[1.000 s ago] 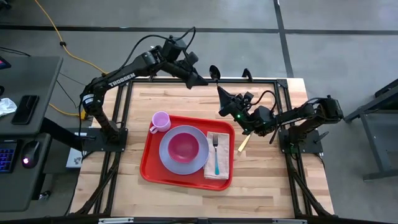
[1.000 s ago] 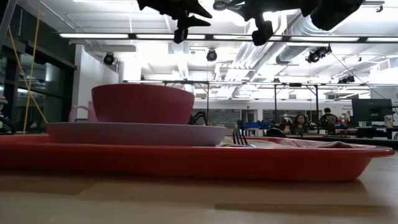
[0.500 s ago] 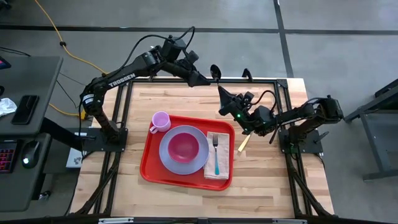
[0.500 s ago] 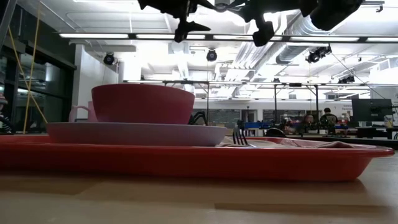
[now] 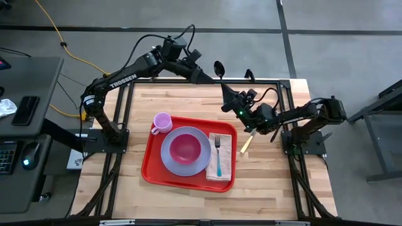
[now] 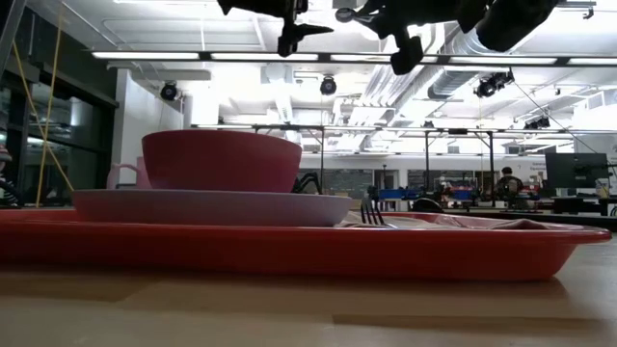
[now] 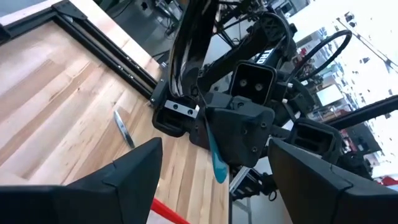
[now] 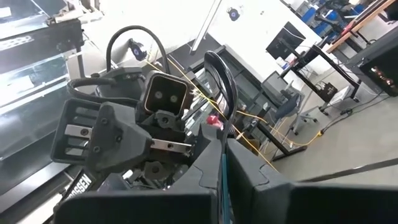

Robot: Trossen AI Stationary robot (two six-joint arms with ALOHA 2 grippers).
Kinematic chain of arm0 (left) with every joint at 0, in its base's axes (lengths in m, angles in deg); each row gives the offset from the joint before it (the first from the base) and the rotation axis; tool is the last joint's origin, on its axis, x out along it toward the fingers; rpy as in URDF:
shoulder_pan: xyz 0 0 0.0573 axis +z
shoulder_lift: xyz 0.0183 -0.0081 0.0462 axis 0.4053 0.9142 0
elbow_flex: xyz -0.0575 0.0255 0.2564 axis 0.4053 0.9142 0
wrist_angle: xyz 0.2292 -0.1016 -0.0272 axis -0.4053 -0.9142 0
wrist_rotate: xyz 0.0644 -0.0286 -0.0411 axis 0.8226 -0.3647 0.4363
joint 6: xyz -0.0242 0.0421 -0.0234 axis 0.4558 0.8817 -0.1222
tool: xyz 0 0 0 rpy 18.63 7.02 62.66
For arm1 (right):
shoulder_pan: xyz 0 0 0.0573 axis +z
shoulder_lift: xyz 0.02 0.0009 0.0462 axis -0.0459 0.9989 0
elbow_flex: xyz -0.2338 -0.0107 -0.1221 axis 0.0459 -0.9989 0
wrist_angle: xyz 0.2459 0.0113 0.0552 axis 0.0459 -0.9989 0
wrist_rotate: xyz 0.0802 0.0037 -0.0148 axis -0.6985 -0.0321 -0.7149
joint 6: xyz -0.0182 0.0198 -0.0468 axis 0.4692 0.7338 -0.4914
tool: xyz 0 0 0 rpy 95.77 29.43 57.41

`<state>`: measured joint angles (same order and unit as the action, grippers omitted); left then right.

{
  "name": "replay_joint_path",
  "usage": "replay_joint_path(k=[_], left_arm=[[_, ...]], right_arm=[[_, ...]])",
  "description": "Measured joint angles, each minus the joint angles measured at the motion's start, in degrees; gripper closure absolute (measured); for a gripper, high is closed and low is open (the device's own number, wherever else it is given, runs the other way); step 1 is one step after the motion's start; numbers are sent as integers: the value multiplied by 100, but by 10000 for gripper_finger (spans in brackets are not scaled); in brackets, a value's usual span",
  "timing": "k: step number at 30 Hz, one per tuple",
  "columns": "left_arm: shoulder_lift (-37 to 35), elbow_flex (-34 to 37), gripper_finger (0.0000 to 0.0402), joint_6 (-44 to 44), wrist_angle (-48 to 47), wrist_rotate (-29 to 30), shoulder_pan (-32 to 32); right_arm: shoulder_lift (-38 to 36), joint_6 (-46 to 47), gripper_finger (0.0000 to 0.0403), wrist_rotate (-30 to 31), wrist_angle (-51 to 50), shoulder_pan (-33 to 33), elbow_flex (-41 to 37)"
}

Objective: Set up tray
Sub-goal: Put the blue spoon on top of the gray napkin to the left of the blue fork

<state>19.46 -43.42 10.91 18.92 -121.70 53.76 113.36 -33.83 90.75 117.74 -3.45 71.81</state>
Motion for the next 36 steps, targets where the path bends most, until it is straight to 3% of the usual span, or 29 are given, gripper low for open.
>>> replay_joint_path(k=[22,36], left_arm=[[0,0,80,-43,-14,288,-70],[4,0,80,-61,528,573,-260]], right_arm=[[2,544,403,-398,-10,-183,-2],[17,882,403,-709,-230,-179,195]])
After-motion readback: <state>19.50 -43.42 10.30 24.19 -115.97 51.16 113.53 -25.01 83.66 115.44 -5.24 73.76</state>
